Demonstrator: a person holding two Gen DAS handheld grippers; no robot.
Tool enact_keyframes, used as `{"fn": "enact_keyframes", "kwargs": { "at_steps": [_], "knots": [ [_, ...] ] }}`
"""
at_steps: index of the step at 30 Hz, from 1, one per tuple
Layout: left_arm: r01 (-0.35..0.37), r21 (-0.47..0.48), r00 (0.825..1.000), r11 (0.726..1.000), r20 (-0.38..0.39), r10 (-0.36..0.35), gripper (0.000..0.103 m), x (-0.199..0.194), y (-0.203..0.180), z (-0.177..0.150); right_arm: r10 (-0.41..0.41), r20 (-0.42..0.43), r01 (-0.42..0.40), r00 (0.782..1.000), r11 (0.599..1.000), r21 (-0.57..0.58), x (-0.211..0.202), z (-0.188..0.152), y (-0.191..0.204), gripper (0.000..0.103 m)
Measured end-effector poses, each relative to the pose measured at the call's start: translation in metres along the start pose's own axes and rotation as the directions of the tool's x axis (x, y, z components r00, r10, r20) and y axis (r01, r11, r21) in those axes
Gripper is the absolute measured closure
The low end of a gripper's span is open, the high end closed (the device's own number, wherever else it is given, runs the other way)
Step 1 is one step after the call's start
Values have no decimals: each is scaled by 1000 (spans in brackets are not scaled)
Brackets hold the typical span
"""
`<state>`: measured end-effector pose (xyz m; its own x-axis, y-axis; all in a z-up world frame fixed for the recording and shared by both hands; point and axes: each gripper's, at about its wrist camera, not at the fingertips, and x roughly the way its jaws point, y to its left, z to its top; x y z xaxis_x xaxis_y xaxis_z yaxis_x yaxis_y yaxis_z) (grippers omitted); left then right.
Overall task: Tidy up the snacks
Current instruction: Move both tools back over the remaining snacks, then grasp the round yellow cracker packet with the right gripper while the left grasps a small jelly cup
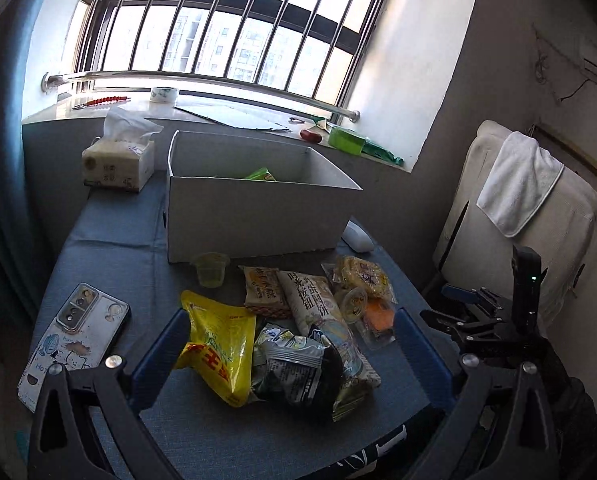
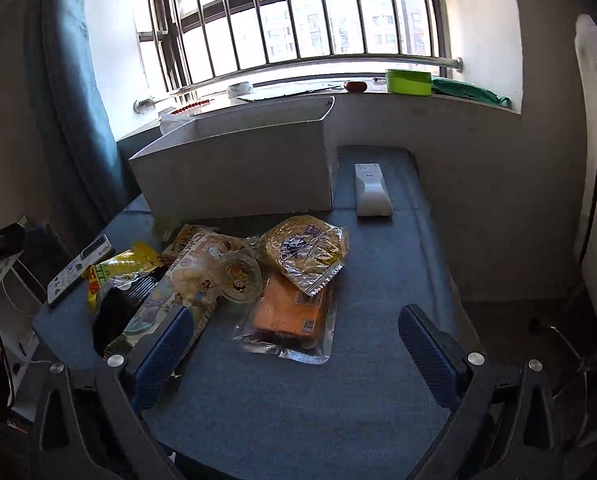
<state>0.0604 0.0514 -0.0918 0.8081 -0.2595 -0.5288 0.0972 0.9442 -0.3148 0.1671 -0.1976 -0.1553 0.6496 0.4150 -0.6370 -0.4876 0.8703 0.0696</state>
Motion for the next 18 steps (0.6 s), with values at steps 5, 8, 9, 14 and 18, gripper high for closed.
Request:
{"fn": "enact_keyframes", "kwargs": {
  "at_steps": [5, 8, 9, 14, 18],
  "knots": [
    [-6, 3, 1000, 1000, -9, 6, 0, 3, 2, 0, -20, -81, 4, 997, 980, -199, 50, 21, -8, 0],
    [-15, -9, 1000, 1000, -17, 15, 0, 6, 7, 0, -8, -143, -35, 990, 954, -296, 76, 31, -6, 0],
    [-18, -14, 1000, 1000, -20, 18, 0, 7, 9, 0, -9, -151, -42, 989, 941, -335, 83, 33, -4, 0],
    [-35, -24, 999, 999, -37, 35, 0, 13, 15, 1, 25, -196, -106, 980, 903, -416, 111, 47, -5, 0],
    [-46, -39, 997, 998, -59, 44, 0, 20, 21, 0, 103, -244, -193, 964, 905, -380, 125, 57, -10, 0]
  ]
}}
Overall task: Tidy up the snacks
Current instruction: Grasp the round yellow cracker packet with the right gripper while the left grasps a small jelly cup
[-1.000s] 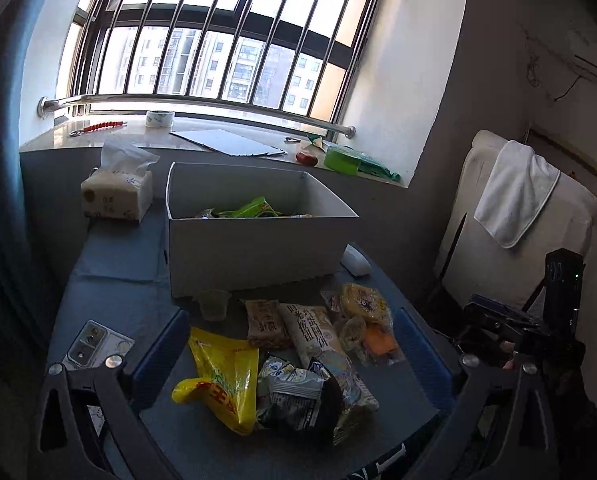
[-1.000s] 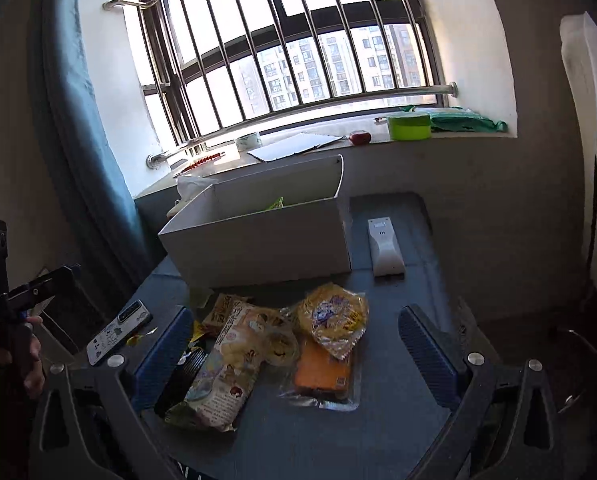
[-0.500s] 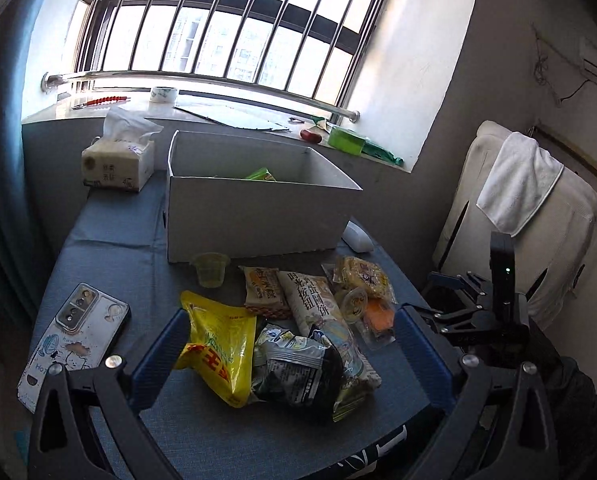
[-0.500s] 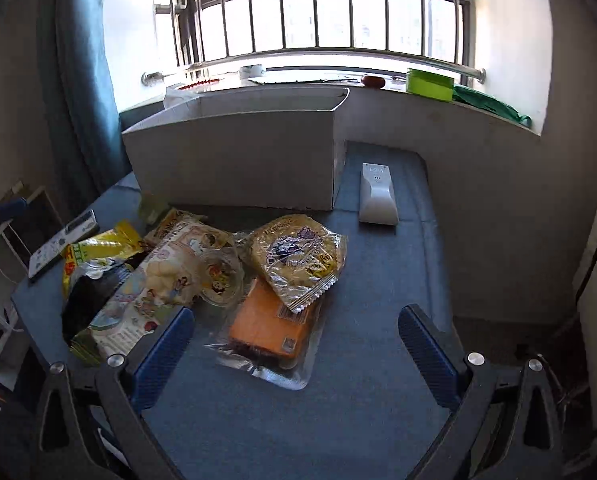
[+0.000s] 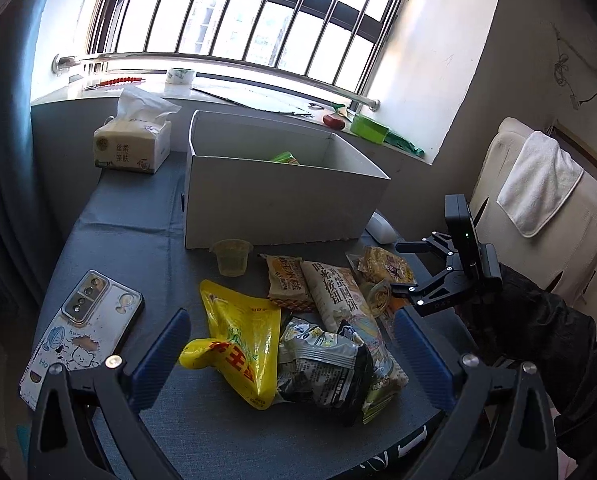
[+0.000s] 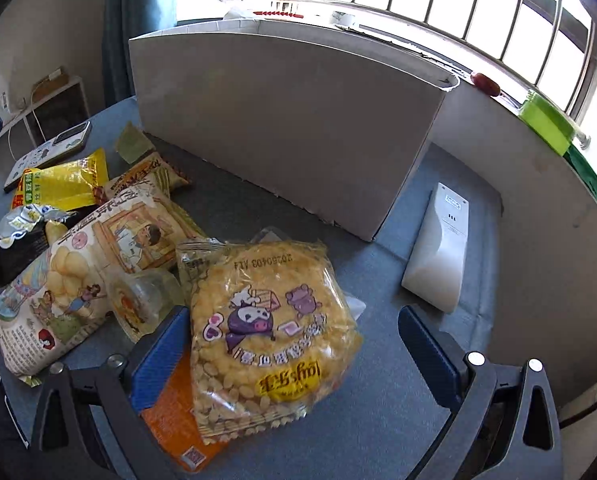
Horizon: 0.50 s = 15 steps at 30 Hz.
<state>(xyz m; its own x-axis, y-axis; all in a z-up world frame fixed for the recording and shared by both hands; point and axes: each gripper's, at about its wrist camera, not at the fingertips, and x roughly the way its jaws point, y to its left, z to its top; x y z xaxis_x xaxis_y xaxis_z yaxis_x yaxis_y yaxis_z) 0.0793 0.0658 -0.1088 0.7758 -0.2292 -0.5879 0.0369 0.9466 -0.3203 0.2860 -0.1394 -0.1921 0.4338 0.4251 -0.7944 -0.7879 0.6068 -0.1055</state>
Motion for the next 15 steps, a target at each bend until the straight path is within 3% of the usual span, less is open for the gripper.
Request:
{"fn": "enact_keyframes", "kwargs": {
  "at_steps": [3, 4, 8, 12, 15],
  "knots": [
    [-5, -6, 1000, 1000, -14, 5, 0, 8, 3, 2, 58, -39, -57, 998, 998, 31, 8, -1, -2, 9],
    [-6, -8, 1000, 1000, -20, 6, 0, 12, 4, 4, 89, -24, -87, 996, 995, 49, 6, -2, -1, 21],
    [-39, -17, 998, 999, -49, 38, 0, 34, 10, 16, 86, -3, -85, 996, 993, 82, -4, -13, 2, 23],
    [-105, -5, 990, 994, -98, 104, 0, 70, 15, 33, 3, 25, -8, 1000, 983, 183, -27, -28, 6, 23],
    [-190, -30, 964, 981, -196, 181, 0, 107, 27, 45, -81, 76, 60, 994, 965, 257, -56, -37, 14, 23]
  ]
}}
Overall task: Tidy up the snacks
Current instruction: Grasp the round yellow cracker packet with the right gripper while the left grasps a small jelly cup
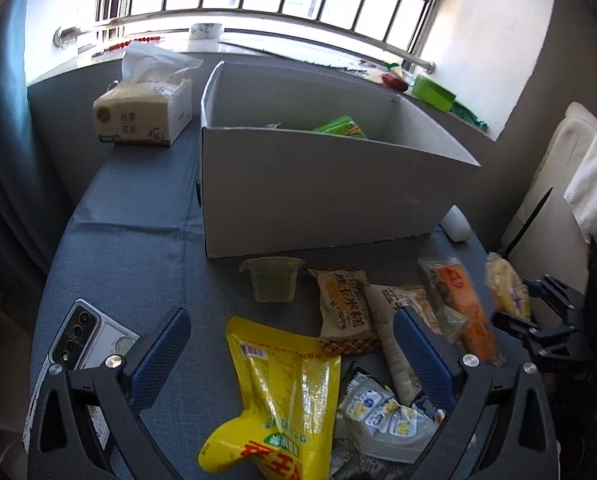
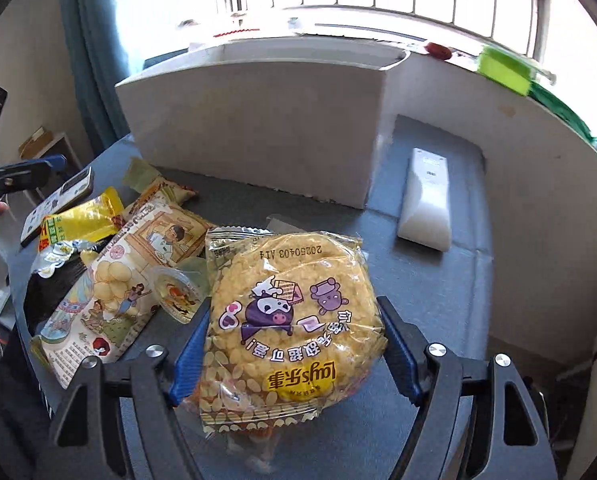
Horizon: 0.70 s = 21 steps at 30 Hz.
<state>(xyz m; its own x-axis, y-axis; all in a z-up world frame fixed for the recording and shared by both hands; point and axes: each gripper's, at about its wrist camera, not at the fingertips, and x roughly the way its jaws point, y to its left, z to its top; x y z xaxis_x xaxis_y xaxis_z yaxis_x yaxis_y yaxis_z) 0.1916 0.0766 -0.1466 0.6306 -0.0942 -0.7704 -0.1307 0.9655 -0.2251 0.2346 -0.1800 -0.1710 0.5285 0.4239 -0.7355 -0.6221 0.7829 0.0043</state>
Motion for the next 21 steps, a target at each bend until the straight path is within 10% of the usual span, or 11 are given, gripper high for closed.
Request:
{"fn": "enact_keyframes", "kwargs": {
  "at_steps": [12, 15, 17, 21],
  "knots": [
    [-60, 23, 994, 998, -91, 62, 3, 60, 3, 22, 15, 248, -64, 969, 980, 190, -84, -38, 27, 23],
    [-41, 23, 989, 999, -143, 44, 24, 71, 6, 25, 21, 246, -65, 969, 983, 174, -86, -36, 34, 23],
    [-9, 21, 989, 1000, -145, 12, 56, 74, 7, 27, 30, 246, -74, 969, 982, 172, -81, -32, 35, 23],
    [17, 11, 992, 1000, -124, -15, 62, 69, 14, 23, 43, 236, -85, 971, 982, 171, -79, -36, 38, 23]
  ]
}}
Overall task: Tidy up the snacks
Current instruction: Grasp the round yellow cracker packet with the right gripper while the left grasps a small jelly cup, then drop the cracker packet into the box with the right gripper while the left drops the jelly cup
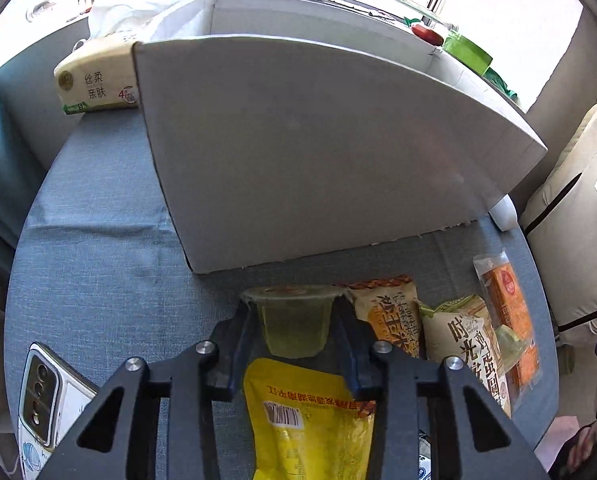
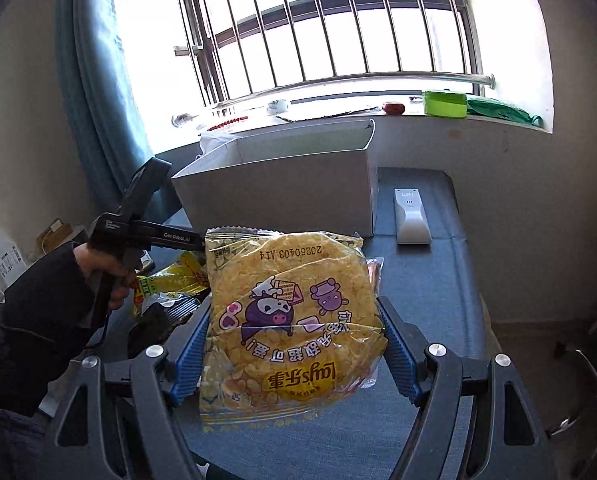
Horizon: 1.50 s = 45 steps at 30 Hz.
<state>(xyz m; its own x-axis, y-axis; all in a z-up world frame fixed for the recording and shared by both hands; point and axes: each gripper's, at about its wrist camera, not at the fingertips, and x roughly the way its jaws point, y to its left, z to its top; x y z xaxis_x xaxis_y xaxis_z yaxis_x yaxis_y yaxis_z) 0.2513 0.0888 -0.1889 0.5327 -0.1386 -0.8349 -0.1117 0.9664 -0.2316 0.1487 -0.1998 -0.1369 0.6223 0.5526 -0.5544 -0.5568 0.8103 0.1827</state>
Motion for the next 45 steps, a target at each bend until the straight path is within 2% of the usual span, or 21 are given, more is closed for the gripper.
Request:
{"fn": "enact_keyframes", "kwargs": {
  "at_steps": [5, 8, 10, 13, 16, 19, 21, 24, 28, 30, 31, 32, 33, 34, 37, 41, 45],
  "knots": [
    [45, -11, 993, 999, 113, -44, 65, -34, 5, -10, 5, 2, -5, 1000, 1000, 18, 3, 3, 0, 23],
    [78, 1, 978, 997, 195, -77, 65, -64, 2, -17, 27, 23, -28, 999, 999, 25, 5, 15, 3, 23],
    [101, 27, 960, 995, 259, -104, 65, -86, -5, -15, 36, 50, -36, 998, 999, 15, 8, 29, 4, 23],
    [109, 70, 927, 992, 353, -127, 65, -116, -19, -3, 49, 71, -51, 996, 998, 33, 17, 62, 3, 23],
    [120, 98, 906, 988, 396, -149, 65, -133, -30, 25, 22, 85, -25, 996, 999, 27, 34, 103, 5, 23],
    [99, 128, 894, 987, 425, -144, 65, -139, -36, 57, 14, 90, -18, 996, 999, 43, 60, 147, 5, 23],
    [77, 124, 896, 989, 426, -123, 65, -137, -37, 80, 6, 89, -11, 996, 999, 51, 80, 171, 4, 23],
    [82, 91, 905, 992, 410, -112, 65, -126, -31, 109, 0, 36, -2, 999, 999, 54, 118, 196, 1, 23],
    [82, 57, 918, 995, 384, -98, 65, -107, -23, 128, -57, -34, 58, 998, 998, 38, 161, 210, -7, 23],
    [73, 49, 931, 996, 355, -85, 63, -95, -20, 132, -76, -28, 78, 997, 996, 51, 173, 214, -14, 22],
    [82, 39, 941, 996, 326, -90, 52, -90, -17, 133, -70, -27, 71, 997, 996, 52, 177, 216, -18, 19],
    [83, 30, 950, 996, 301, -88, 23, -85, -16, 134, -63, -36, 65, 997, 997, 52, 182, 217, -20, 6],
    [69, 20, 951, 997, 302, -72, 7, -84, -15, 131, -70, -46, 72, 997, 996, 55, 185, 217, -22, 0],
    [60, 22, 944, 998, 323, -64, 0, -87, -14, 128, -74, -45, 77, 996, 995, 58, 184, 217, -24, 0],
    [73, 31, 936, 997, 342, -80, 0, -97, -14, 121, -100, -23, 102, 995, 993, 67, 175, 217, -29, 0],
    [47, 50, 929, 998, 364, -62, 0, -115, -18, 111, -74, -4, 74, 997, 993, 92, 155, 215, -28, 0],
    [74, 116, 905, 990, 409, -116, 0, -148, -26, 87, -36, 22, 35, 999, 997, 64, 123, 207, -17, 0]
  ]
}}
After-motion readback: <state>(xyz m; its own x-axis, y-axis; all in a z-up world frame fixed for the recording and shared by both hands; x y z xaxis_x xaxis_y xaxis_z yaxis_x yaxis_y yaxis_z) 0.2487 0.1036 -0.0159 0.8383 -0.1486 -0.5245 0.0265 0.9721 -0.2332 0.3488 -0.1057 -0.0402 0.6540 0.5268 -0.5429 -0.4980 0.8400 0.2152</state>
